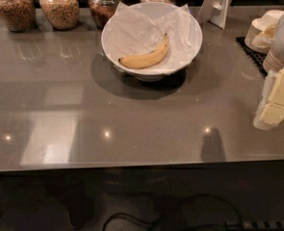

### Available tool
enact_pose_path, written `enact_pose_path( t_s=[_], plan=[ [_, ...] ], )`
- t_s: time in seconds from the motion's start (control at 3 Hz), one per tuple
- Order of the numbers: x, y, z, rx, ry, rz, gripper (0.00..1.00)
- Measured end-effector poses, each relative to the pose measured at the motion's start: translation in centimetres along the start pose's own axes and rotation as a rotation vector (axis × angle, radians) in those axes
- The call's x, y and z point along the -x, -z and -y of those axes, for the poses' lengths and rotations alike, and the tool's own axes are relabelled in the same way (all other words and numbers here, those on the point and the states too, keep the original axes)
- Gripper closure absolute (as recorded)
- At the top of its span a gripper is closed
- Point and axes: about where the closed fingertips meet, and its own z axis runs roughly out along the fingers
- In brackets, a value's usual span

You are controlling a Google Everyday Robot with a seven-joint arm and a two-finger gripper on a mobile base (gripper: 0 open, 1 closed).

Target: Pick banana from white bowl

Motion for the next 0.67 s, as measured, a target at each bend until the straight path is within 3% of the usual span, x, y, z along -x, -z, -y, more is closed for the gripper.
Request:
enact_pose_path(
  t_s=[0.33,0.67],
  plan=[
    [0.0,0.0,0.0,0.0,0.0,0.0,0.0],
    [0.89,-0.3,0.84,-0.045,0.02,0.04,0.0]
  ],
)
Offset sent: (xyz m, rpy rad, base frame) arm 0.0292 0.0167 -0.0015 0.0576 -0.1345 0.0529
